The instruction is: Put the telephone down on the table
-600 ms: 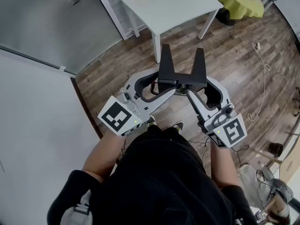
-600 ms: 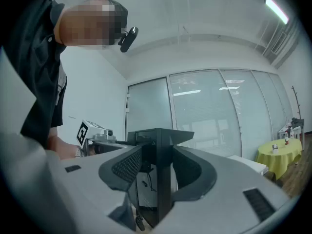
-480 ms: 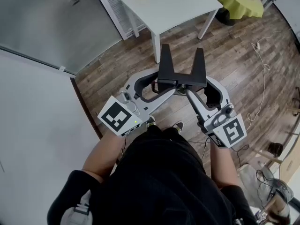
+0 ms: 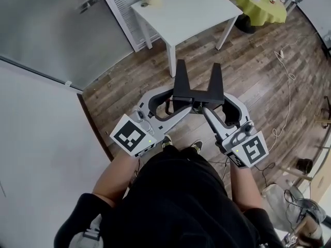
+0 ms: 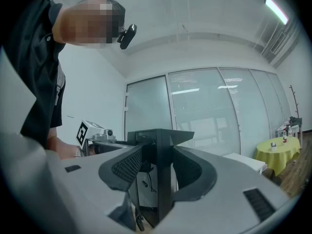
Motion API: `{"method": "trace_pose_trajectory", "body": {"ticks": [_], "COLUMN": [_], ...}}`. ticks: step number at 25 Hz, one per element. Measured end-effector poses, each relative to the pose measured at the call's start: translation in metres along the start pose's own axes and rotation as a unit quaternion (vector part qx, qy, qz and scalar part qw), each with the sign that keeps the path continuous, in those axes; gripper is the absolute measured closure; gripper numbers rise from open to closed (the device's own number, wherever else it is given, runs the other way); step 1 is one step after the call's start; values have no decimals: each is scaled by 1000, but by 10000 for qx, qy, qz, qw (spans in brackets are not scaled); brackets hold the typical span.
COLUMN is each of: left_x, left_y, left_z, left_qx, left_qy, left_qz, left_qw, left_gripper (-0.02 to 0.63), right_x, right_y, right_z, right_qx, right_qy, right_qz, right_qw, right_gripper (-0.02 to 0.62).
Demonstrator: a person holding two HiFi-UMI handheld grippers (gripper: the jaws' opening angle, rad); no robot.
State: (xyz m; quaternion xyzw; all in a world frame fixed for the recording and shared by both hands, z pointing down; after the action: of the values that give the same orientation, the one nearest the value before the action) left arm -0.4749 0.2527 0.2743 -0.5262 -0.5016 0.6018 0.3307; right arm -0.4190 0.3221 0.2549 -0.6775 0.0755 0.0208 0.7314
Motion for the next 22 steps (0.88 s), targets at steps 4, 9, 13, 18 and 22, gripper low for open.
{"method": "trace_pose_trajectory", "body": {"ticks": [4, 9, 13, 18, 22], "left_x": [-5, -21, -28, -34, -45], "left_y": [-1, 6, 3, 0, 4], "left_z": [13, 29, 34, 29, 12], "left_qx": [-55, -35, -24, -113, -104], "left_qy": [-134, -243, -334, -469, -494], "left_qz": [-54, -52, -39, -6, -64], "left_qw": [9999, 9997, 9994, 9988, 9987], "left_gripper": [390, 388, 389, 390, 388], "right_x": [-11, -19, -24, -22, -3], "right_y": [2, 0, -7, -4, -8], "right_z": [-10, -28, -32, -37, -42], "right_qx": [4, -149, -219, -109, -50], "right_qy": [-74, -213, -313, -371, -406], "right_qz": [3, 95, 135, 49, 46], "right_qw": [10000, 9996, 9992, 9992, 9992], "right_gripper": [381, 382, 382, 382, 382]}}
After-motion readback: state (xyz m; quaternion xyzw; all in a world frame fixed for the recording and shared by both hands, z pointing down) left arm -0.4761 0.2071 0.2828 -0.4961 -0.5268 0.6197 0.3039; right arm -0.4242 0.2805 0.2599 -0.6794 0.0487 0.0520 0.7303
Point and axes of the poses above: the fingertips, and each gripper's own axes: z backward along the fingers, x to its right, y out of its top, the point moved 2 cm from there along z, backward along the fingers, and after that the axes turned 14 degrees about z, right-handed, at the moved point
